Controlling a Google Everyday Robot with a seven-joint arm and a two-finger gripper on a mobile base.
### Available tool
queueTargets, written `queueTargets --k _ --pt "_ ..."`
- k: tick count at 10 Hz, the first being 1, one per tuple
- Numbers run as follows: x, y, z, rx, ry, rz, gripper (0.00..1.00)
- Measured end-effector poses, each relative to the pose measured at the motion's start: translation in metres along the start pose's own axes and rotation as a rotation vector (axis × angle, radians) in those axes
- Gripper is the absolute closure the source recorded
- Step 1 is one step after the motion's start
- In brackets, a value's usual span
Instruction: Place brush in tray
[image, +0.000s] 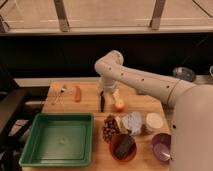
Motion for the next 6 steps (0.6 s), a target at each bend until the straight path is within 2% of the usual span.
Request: queueTargets --k 4,6 --pt "-0.001 -0.001 0.000 0.000 -0.002 -0.002 0.30" --pt "0.001 -0.012 0.005 0.012 0.026 -0.027 0.30"
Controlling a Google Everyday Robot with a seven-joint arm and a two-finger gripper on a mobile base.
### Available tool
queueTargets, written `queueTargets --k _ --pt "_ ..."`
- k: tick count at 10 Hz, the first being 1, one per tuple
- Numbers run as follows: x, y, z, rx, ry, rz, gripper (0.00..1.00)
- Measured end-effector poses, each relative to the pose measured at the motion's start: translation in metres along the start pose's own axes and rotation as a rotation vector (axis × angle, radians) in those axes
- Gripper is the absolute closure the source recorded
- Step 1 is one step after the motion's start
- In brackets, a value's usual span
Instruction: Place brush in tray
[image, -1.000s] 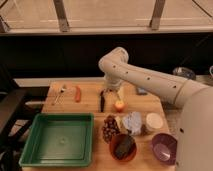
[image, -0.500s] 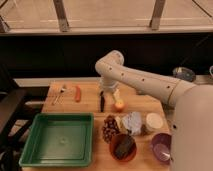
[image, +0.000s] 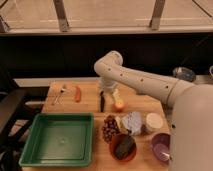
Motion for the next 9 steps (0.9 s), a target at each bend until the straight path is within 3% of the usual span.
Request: queueTargets --k 4,9 --pt "0.010 -0.048 0.034 0.043 0.040 -0.078 0.30" --pt "0.021 -0.064 0.087 0.058 -0.024 -0.102 0.30"
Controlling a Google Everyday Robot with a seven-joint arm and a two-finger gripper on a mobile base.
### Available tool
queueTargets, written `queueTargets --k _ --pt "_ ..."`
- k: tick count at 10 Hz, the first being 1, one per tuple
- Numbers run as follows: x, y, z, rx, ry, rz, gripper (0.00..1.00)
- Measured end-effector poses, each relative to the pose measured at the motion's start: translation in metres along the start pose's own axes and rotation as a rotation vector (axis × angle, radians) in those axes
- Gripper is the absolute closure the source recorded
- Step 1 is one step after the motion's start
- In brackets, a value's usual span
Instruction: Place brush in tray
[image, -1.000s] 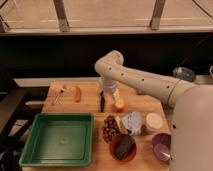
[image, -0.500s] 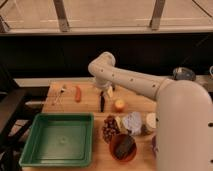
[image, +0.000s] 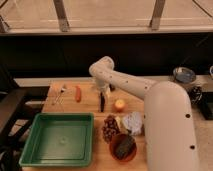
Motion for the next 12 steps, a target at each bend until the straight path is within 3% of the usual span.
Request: queueTargets --k 5,7,10,12 --pt "-0.001 0.002 0.045 -0.024 -0.111 0.012 0.31" --pt "-0.004 0.006 0.053 -0.027 -0.144 0.006 0.48" --pt "-0.006 0.006 0.053 -0.024 -0.148 0.004 0.79" --pt "-0.006 0.006 0.051 -0.023 -0.148 0.004 0.82"
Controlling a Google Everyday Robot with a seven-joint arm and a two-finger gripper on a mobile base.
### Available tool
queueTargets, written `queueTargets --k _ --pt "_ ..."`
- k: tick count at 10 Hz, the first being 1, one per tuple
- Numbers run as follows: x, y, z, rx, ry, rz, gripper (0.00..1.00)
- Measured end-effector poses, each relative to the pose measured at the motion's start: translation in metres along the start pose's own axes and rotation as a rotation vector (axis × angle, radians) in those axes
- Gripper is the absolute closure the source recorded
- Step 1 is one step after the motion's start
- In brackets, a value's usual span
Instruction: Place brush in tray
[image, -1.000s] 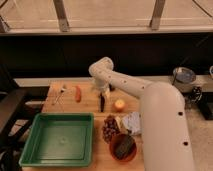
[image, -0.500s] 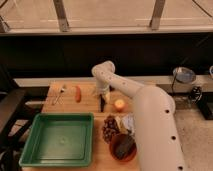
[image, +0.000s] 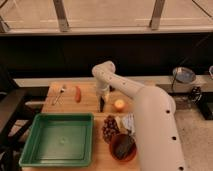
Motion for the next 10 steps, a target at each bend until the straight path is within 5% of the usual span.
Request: queueTargets --k 3,5,10 --pt "-0.001 0.000 0.000 -0.002 0.000 -0.004 0.82" --pt "-0.005 -0.007 -0.014 0.023 0.052 -0.021 0.82" --pt "-0.013 -0.032 -0.123 0.166 0.210 -0.065 0.82"
